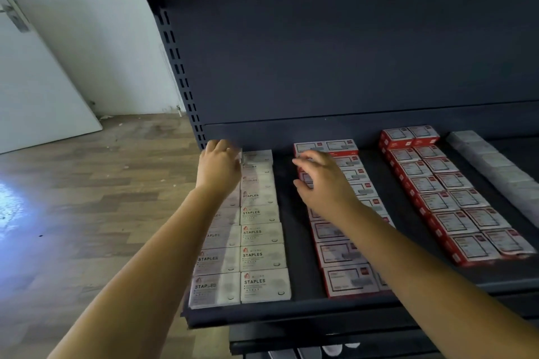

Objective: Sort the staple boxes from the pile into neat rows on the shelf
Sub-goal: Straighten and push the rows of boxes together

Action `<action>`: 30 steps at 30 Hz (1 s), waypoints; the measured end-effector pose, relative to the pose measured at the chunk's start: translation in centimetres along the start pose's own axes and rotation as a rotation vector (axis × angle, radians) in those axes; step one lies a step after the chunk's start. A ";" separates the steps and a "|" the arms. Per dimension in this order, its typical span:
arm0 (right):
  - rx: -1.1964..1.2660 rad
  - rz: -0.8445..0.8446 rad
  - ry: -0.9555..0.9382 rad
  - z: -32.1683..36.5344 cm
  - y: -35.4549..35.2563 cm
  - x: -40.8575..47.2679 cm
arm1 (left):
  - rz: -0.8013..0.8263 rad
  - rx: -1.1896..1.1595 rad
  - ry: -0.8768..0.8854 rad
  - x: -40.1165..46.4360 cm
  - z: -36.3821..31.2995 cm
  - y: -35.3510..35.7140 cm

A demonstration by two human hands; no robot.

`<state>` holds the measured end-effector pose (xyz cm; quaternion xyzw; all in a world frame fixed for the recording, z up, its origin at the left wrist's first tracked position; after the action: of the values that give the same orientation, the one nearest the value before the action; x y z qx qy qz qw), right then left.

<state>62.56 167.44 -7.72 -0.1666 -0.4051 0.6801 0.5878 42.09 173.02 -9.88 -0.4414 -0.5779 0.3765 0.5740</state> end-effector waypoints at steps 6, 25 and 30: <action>-0.011 0.031 -0.028 -3.3 -4.0 -1.6 | -0.118 -0.096 0.103 -3.4 -9.2 -2.1; 0.026 0.045 -0.047 -13.9 -13.7 -8.7 | -0.056 -0.119 0.083 -9.4 -26.7 -2.9; 0.066 0.011 -0.056 -15.3 -14.4 -10.4 | -0.072 -0.127 0.094 -10.0 -28.1 -2.7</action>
<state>85.52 162.87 -8.96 -0.1303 -0.3980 0.7007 0.5776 69.33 160.74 -9.02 -0.4731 -0.5884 0.2971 0.5846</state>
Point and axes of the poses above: each hand's wrist, its own x-axis towards the middle knuckle, its own y-axis out of the palm, z = x × y, the point moved 1 cm from there along x, towards the middle knuckle, and after that the axes turned 12 degrees about x, right-handed, at the moved point
